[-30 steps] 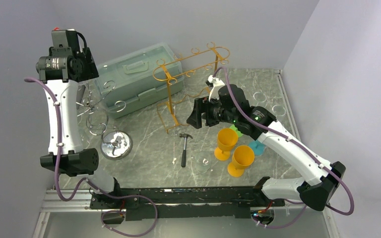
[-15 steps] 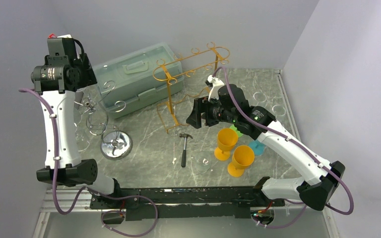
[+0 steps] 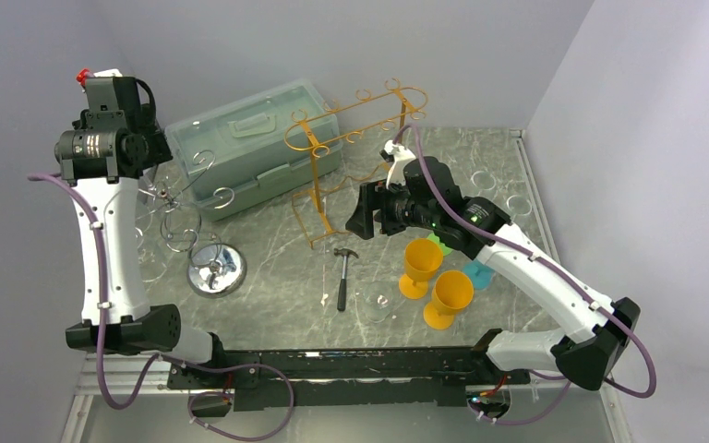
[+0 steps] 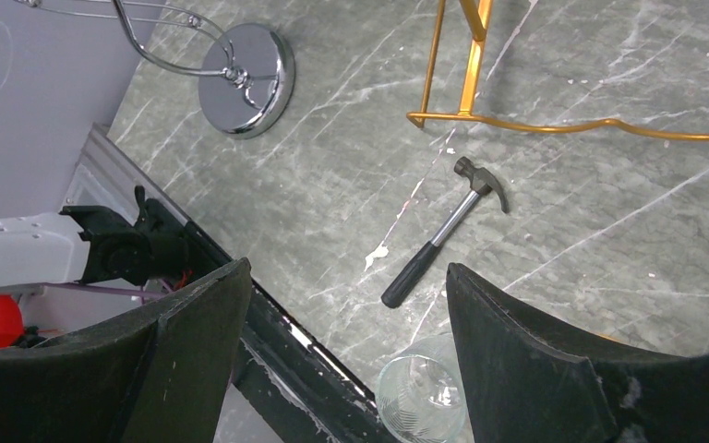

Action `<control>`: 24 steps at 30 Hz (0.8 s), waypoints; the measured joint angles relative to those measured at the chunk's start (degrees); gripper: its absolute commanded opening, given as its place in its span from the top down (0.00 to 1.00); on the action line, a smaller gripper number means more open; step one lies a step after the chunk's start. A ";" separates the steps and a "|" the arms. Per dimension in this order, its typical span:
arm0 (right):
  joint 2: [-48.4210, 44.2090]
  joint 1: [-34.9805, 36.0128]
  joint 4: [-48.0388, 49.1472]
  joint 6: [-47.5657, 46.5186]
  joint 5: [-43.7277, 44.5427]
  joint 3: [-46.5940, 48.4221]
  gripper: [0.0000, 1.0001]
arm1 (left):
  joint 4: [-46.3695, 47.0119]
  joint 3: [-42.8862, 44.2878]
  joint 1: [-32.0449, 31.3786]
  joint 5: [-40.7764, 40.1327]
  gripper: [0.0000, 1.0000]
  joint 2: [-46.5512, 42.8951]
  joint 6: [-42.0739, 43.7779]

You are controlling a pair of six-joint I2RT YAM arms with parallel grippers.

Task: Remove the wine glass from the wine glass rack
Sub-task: Pick up the wine glass from the wine rack.

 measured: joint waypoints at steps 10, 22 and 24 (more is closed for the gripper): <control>0.35 0.00 -0.02 -0.02 -0.02 0.02 0.20 | 1.09 0.13 0.09 -4.24 0.58 0.33 -0.13; 1.16 0.00 -0.26 -0.04 0.00 1.84 0.20 | 4.79 3.34 2.71 -4.61 0.59 5.42 0.13; 1.31 0.00 -0.37 -0.04 0.02 2.10 0.20 | 5.33 4.28 3.21 -4.59 0.59 6.21 0.13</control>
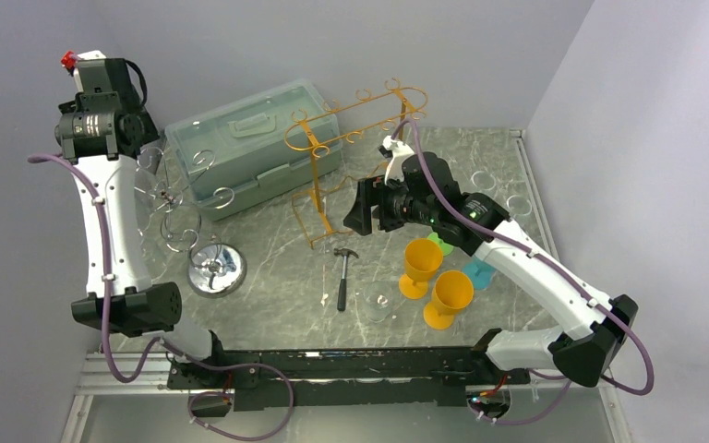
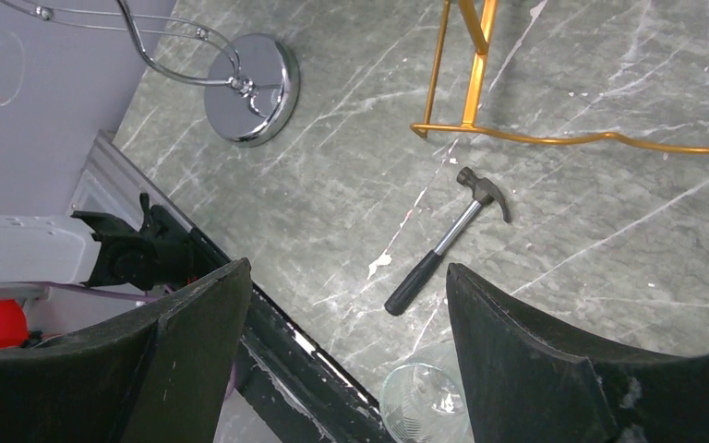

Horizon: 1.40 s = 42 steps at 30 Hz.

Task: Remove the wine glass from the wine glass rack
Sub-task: Pick up the wine glass from the wine rack, then place the wine glass at the center of the board.

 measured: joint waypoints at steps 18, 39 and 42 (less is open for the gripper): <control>0.33 0.00 -0.52 0.00 0.46 0.85 0.20 | 7.67 9.33 0.70 3.50 0.60 6.08 4.07; 0.09 0.00 -0.46 0.94 2.89 2.43 0.21 | 12.22 14.82 -3.50 20.44 0.61 6.67 1.36; -0.35 0.00 -0.39 1.20 3.15 2.43 0.21 | 12.22 14.82 -3.61 24.02 0.61 6.67 -0.44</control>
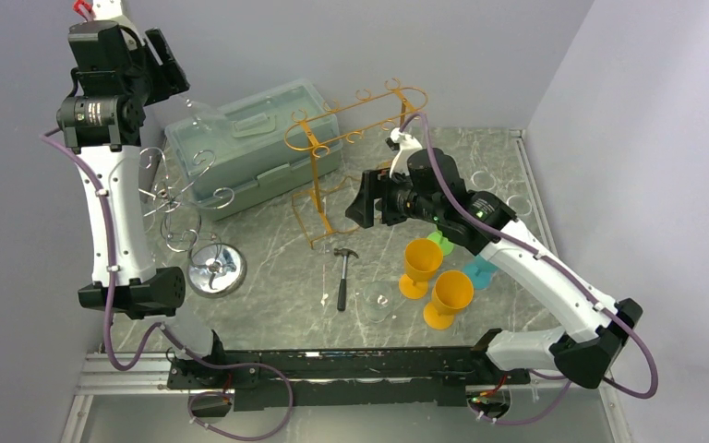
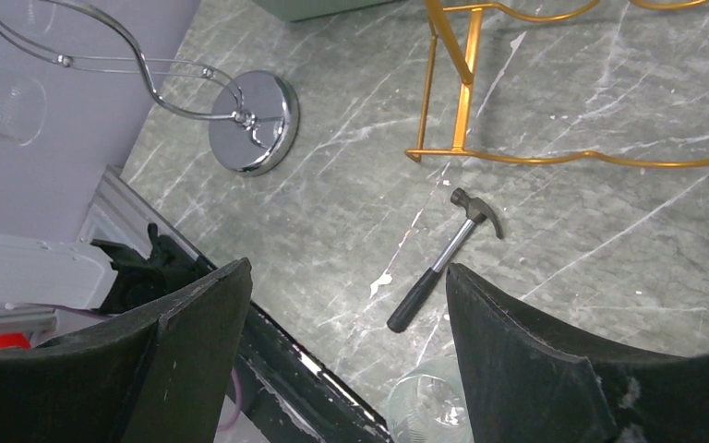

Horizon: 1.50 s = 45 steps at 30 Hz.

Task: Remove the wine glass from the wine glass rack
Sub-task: Place the wine glass at the center of the board.

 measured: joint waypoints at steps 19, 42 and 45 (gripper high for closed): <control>-0.26 0.61 6.67 -1.40 0.50 7.52 0.16 | -5.35 1.57 -1.18 11.58 0.64 -4.39 -6.71; 9.31 11.72 12.94 -19.61 10.58 16.09 0.13 | -11.32 -8.66 -6.47 15.04 0.70 -14.78 -7.58; 10.05 12.22 13.75 -20.94 10.56 16.48 0.13 | -11.69 -9.07 -8.31 15.93 0.70 -15.02 -7.76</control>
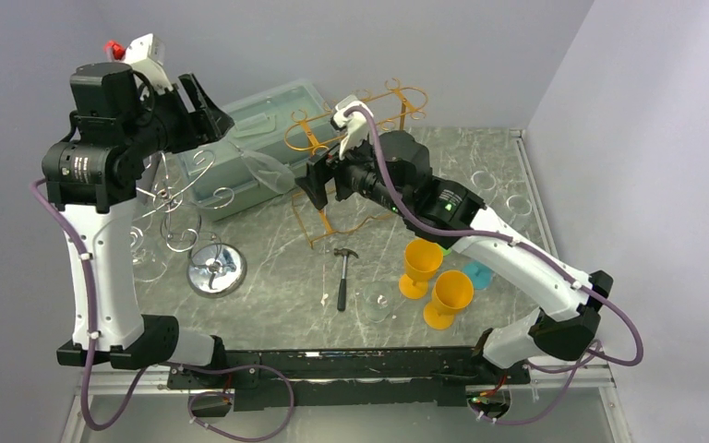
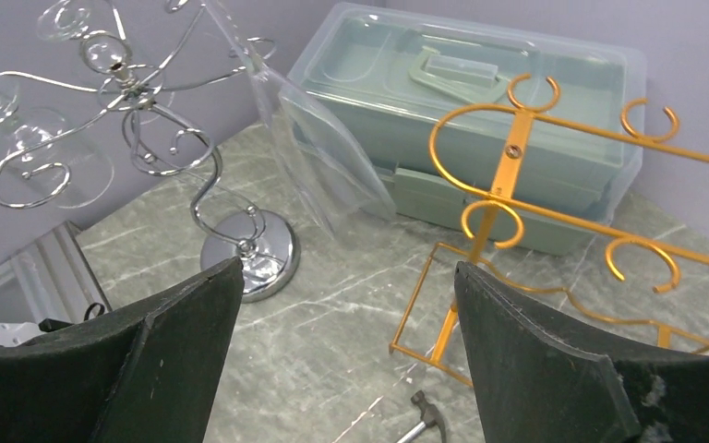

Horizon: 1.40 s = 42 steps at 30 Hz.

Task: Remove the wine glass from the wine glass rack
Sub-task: Place the wine glass at the center of the board.

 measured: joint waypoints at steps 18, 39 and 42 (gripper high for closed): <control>6.10 5.77 4.39 -10.16 0.31 2.40 0.22 | -3.02 -2.75 -14.19 0.79 0.70 -1.09 -3.37; 7.37 6.43 13.38 -13.64 2.32 -1.81 0.70 | -3.39 -2.75 -22.16 -1.57 0.70 -0.92 -7.30; 7.37 6.56 13.62 -13.31 2.27 -2.43 0.87 | -3.30 -2.75 -22.38 -1.66 0.67 -0.92 -7.43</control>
